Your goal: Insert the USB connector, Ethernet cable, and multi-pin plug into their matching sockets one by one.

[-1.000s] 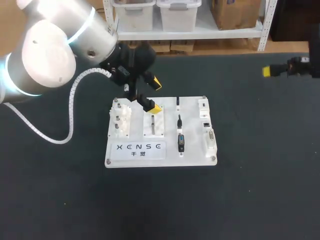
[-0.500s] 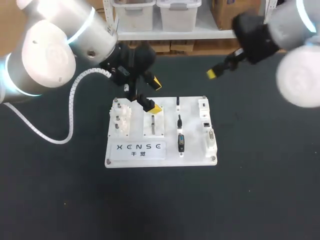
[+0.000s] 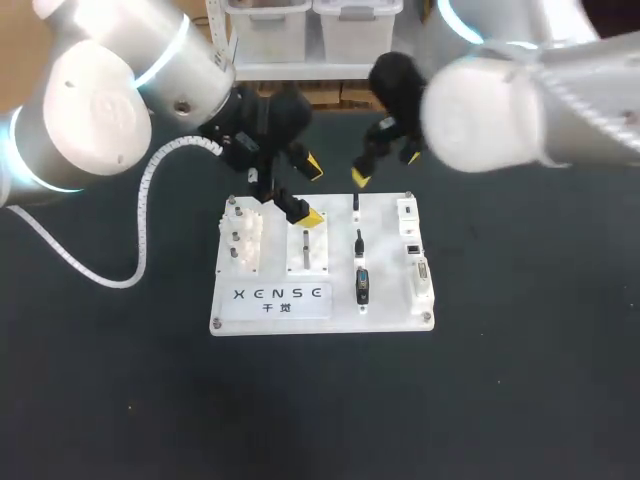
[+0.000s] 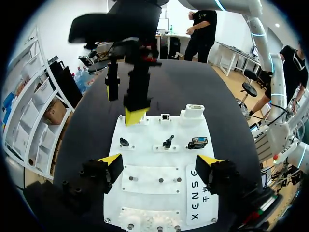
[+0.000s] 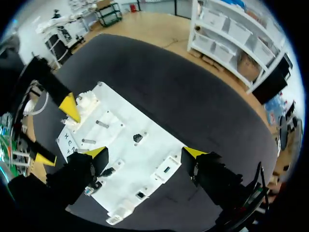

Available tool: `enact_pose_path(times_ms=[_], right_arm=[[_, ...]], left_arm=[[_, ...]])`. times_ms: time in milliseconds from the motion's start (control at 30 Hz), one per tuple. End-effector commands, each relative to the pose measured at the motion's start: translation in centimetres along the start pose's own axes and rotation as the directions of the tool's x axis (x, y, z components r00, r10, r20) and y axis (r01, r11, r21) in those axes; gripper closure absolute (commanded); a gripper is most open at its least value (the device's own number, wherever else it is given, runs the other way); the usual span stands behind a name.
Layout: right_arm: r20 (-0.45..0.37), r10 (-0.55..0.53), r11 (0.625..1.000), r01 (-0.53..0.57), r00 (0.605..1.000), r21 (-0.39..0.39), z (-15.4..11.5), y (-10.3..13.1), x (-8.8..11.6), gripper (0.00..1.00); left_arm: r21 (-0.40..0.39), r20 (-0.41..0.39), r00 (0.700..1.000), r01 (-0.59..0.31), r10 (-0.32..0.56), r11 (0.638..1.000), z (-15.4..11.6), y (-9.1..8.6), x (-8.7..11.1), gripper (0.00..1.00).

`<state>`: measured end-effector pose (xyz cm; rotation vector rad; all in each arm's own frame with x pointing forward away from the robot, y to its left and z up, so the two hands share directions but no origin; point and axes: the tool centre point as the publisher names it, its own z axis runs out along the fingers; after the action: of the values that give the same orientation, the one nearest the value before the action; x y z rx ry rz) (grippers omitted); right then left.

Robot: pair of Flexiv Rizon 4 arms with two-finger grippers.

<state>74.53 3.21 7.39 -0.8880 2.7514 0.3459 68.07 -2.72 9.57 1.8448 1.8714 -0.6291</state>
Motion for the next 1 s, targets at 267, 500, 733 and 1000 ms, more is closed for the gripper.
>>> enact_pose_path(times_ms=[267, 500, 733, 1000], right_arm=[[-0.058, 0.454, 0.873, -0.431, 0.889, 0.228, 3.1, 0.2, 0.4, 0.00], [-0.014, 0.570, 0.808, -0.558, 0.821, 0.190, 3.9, 0.2, 0.5, 0.00], [0.010, 0.626, 0.768, -0.619, 0.780, 0.166, 4.4, 0.5, -0.1, 0.00], [0.008, 0.637, 0.756, -0.627, 0.771, 0.189, 4.8, 0.3, 0.2, 0.00]], left_arm=[[0.003, -0.005, 1.000, 0.000, 0.000, 1.000, 0.0, 0.1, -0.1, 0.00], [0.003, -0.005, 1.000, 0.000, 0.000, 1.000, 0.0, 0.1, -0.1, 0.00], [0.003, -0.005, 1.000, 0.000, 0.000, 1.000, 0.0, 0.1, -0.1, 0.00], [0.003, -0.005, 1.000, 0.000, 0.000, 1.000, 0.0, 0.1, -0.1, 0.00]])
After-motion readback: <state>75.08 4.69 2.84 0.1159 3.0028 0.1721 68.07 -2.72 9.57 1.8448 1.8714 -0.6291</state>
